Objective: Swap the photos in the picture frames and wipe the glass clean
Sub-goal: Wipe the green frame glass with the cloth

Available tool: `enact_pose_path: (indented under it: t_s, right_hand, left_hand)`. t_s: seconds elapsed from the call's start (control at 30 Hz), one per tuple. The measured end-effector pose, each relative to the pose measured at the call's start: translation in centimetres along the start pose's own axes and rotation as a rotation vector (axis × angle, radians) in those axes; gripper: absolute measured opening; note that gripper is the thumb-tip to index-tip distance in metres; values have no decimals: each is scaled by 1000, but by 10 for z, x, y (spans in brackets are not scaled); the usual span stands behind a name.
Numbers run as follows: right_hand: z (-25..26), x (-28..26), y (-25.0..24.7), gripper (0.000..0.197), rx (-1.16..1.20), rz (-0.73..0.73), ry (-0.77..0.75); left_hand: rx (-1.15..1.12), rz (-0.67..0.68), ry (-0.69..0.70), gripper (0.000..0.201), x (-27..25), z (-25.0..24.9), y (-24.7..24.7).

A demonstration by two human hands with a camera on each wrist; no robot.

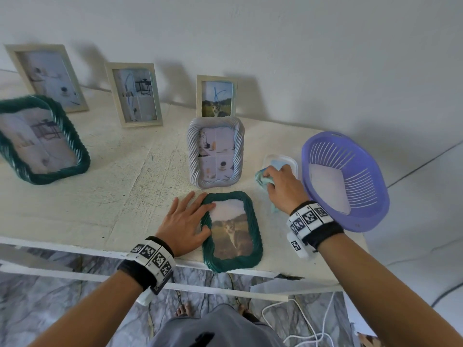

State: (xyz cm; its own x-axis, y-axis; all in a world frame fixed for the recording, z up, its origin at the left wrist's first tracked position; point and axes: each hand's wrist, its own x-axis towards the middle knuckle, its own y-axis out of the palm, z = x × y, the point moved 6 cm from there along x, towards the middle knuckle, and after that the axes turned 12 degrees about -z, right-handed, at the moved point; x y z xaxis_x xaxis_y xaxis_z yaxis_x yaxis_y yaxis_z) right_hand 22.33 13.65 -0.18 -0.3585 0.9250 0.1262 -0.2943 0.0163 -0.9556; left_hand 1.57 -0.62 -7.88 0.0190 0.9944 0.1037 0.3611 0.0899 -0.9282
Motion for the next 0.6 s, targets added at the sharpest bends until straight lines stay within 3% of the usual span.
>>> enact_pose_path:
  t_s: [0.3, 0.47, 0.6]
  right_hand:
    - [-19, 49, 26, 31, 52, -111, 258]
    - [-29, 54, 36, 29, -128, -85, 241]
    - [-30, 49, 41, 42, -277, -47, 241]
  left_hand:
    - [-5, 1, -5, 73, 0, 3, 3]
    - [-12, -26, 2, 69, 1, 4, 3]
    - [-10, -34, 11, 67, 0, 4, 4]
